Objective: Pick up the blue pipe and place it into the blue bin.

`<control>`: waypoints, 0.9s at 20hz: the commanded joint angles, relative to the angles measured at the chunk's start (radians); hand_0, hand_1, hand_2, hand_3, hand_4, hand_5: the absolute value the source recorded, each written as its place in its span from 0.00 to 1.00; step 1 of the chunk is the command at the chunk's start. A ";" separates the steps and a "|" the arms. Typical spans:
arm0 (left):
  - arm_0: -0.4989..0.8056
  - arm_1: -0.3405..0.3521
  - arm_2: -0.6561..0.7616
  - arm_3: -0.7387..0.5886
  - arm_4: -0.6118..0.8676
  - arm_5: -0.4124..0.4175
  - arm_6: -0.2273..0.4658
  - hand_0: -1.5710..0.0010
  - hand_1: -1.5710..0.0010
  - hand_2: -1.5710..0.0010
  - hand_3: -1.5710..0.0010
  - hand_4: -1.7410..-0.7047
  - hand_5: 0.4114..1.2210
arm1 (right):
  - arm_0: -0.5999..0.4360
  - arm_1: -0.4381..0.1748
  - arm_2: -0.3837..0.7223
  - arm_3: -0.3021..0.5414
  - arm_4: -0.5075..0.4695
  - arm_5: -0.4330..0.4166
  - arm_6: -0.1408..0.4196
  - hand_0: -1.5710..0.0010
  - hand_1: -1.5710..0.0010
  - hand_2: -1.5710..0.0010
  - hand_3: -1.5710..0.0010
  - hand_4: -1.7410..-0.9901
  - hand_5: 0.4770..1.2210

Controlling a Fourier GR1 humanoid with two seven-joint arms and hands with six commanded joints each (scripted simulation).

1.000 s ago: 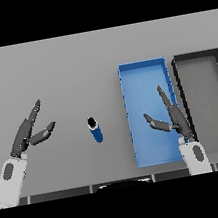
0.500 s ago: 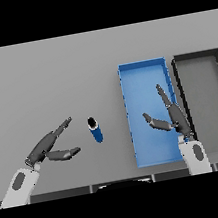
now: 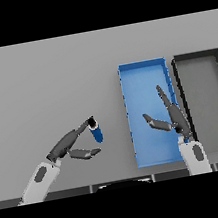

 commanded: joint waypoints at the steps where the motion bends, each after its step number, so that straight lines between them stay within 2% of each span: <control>1: -0.008 -0.014 -0.002 0.017 -0.005 0.004 -0.014 1.00 1.00 1.00 1.00 0.58 0.09 | 0.001 0.006 0.004 0.003 0.008 -0.006 -0.002 1.00 1.00 1.00 1.00 0.71 0.11; 3: -0.026 -0.061 -0.009 0.054 -0.010 0.016 -0.007 1.00 1.00 1.00 1.00 0.59 0.09 | 0.012 0.006 0.005 0.007 0.010 -0.006 -0.018 1.00 1.00 1.00 1.00 0.71 0.10; 6: -0.048 -0.122 -0.010 0.120 -0.008 0.027 -0.009 1.00 1.00 1.00 1.00 0.58 0.10 | 0.015 0.001 0.005 -0.019 0.004 -0.001 -0.007 1.00 1.00 1.00 1.00 0.72 0.10; 10: -0.072 -0.179 -0.022 0.216 -0.064 0.064 -0.073 1.00 1.00 1.00 1.00 0.62 0.12 | 0.015 -0.002 -0.003 0.000 0.004 -0.004 -0.013 1.00 1.00 1.00 1.00 0.72 0.09; 12: -0.078 -0.201 -0.012 0.240 -0.038 0.048 -0.109 1.00 1.00 0.97 0.99 0.60 0.16 | 0.019 -0.008 -0.004 0.001 0.008 -0.003 -0.012 1.00 1.00 1.00 1.00 0.73 0.10; 13: -0.091 -0.216 -0.008 0.251 -0.025 0.042 -0.101 1.00 1.00 0.94 0.97 0.58 0.19 | 0.005 -0.008 -0.007 0.002 0.006 -0.004 0.006 1.00 1.00 1.00 1.00 0.74 0.10; 15: -0.086 -0.238 0.009 0.243 0.029 0.026 -0.094 1.00 0.92 0.83 0.87 0.51 0.28 | 0.022 -0.009 -0.005 -0.005 0.009 -0.005 -0.021 1.00 1.00 1.00 1.00 0.74 0.11; 16: -0.093 -0.256 0.012 0.247 0.045 0.022 -0.089 0.97 0.84 0.73 0.78 0.46 0.33 | 0.020 -0.005 -0.005 0.003 0.003 -0.002 -0.019 1.00 1.00 1.00 1.00 0.73 0.11; 17: -0.081 -0.265 0.008 0.243 0.056 0.018 -0.095 0.89 0.74 0.63 0.62 0.42 0.46 | 0.015 -0.008 -0.010 0.002 0.000 -0.003 -0.014 1.00 1.00 1.00 1.00 0.73 0.11; 18: -0.084 -0.281 0.010 0.253 0.062 0.021 -0.089 0.73 0.59 0.51 0.51 0.35 0.57 | 0.027 -0.007 -0.008 -0.004 -0.001 -0.001 -0.027 1.00 1.00 1.00 1.00 0.73 0.11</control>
